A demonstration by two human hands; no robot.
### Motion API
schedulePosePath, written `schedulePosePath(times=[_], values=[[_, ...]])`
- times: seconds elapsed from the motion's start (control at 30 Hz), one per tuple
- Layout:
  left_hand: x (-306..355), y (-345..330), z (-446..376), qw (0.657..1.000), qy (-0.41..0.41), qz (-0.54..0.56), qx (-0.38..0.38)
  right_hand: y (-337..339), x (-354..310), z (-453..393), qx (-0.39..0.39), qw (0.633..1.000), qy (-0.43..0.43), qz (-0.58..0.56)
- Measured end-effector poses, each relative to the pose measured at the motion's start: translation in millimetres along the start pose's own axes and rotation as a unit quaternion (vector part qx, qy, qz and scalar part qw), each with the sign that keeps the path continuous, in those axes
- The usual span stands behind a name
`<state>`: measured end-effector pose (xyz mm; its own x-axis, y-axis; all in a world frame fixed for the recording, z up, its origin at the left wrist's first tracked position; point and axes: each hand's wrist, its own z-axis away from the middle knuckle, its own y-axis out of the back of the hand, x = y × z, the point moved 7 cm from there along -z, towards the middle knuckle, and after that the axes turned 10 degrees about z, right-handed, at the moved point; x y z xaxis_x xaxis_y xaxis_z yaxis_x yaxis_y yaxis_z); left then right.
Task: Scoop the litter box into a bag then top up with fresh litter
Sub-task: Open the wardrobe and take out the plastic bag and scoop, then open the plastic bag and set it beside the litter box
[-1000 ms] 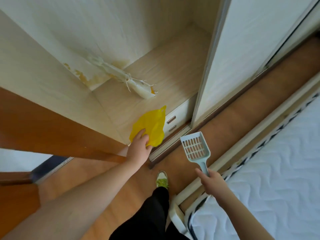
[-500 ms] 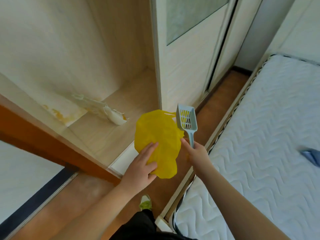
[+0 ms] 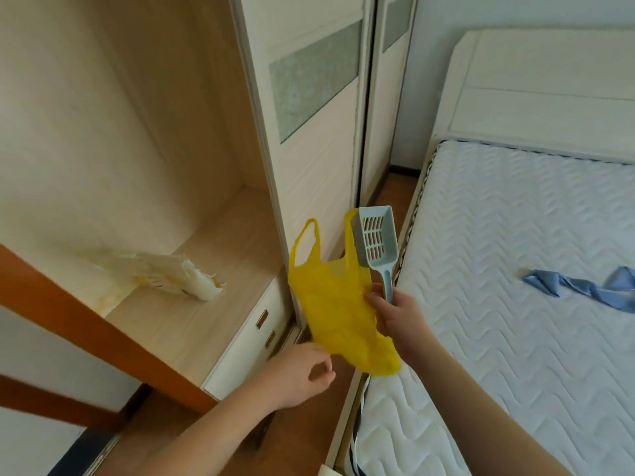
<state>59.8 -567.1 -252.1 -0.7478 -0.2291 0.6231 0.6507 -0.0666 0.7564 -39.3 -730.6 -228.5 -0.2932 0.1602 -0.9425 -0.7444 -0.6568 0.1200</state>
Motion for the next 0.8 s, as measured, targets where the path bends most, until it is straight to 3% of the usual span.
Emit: schedulePosePath(times=[0.1,0.23,0.33,0.53,0.63,0.73,0.8], values=[[1,42,6,0.988,0.017,0.121,0.091,0,2,26,0.032,0.998,0.018,0.056],[-4,89,11,0.958,-0.02,0.2,0.207,-5,11,74,0.084,0.991,0.027,0.104],[-7,93,1,0.947,-0.019,0.231,0.222,-7,31,111,0.121,0.985,0.007,0.126],[25,40,-29,0.958,-0.004,0.272,0.094,12,69,186,0.193,0.973,-0.032,0.121],[45,0,-33,0.951,0.027,0.308,-0.024,31,84,224,0.223,0.968,-0.042,0.105],[79,-40,-21,0.936,-0.006,0.323,-0.141,57,101,265,0.294,0.95,-0.064,0.082],[113,-64,-11,0.936,-0.054,0.3,-0.177,74,112,297,0.341,0.933,-0.083,0.081]])
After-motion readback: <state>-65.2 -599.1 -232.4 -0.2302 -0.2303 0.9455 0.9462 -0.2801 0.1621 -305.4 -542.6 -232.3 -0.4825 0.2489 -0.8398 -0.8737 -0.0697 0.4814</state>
